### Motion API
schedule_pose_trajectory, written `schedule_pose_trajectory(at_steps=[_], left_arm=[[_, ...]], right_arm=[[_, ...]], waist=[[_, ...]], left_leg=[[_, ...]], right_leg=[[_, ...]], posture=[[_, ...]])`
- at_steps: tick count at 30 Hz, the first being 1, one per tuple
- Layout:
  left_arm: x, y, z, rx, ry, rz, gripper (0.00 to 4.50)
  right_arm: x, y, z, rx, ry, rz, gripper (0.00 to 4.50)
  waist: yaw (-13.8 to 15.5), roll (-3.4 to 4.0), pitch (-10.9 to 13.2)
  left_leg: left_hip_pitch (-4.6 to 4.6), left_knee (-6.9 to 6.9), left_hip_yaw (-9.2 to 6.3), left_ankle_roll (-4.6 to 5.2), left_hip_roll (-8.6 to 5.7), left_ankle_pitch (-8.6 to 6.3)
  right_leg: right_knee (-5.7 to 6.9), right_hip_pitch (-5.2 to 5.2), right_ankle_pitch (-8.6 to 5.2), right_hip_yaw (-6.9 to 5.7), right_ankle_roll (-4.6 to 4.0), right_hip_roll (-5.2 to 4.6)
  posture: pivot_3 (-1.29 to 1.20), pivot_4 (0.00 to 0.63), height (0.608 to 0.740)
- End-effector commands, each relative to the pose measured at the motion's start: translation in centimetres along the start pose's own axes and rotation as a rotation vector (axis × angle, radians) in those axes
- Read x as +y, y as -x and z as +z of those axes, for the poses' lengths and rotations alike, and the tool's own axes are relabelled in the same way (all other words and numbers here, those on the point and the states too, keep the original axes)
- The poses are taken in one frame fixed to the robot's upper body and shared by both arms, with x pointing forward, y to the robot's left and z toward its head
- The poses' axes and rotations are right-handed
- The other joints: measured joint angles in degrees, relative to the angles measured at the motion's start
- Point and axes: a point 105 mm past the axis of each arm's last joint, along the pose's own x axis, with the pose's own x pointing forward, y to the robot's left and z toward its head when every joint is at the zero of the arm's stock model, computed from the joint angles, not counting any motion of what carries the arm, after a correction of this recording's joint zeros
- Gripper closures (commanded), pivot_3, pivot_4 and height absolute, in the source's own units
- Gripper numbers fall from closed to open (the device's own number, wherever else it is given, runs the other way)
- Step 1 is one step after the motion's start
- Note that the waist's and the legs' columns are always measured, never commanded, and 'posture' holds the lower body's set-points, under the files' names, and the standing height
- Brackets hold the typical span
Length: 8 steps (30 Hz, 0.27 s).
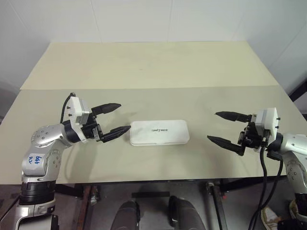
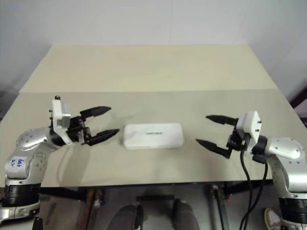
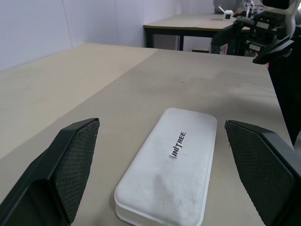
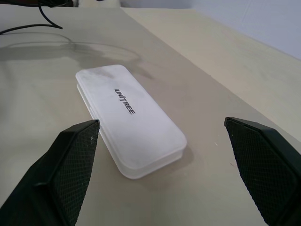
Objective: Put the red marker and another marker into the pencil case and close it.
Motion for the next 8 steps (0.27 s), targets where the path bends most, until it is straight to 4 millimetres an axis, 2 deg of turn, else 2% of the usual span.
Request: schedule_pose_trajectory(at_steps=[1,8], left_arm=[[0.45,0.66,0.23,0.018,-0.045,0.012,0.02],[0.31,0.81,-0.53,0.053,-0.049,0.01,0.02]], right_arm=[[-0.82,0.8,0.58,-0.007,0.045,-0.026,0.0],[-0.85,0.27,0.65,-0.016,0.035,-0.009,0.0]], waist=[[-0.03,0.0,0.0],[0.08,0.0,0.0]], left_leg=[[0.02,0.0,0.0,-0.01,0.0,0.0],[0.04,-0.03,0.03,-0.01,-0.01,0.0]], right_leg=[[0.01,0.01,0.0,0.0,-0.01,0.0],[-0.03,0.03,0.0,0.03,-0.01,-0.02]], posture=[[0.0,0.15,0.74],[0.0,0.15,0.74]])
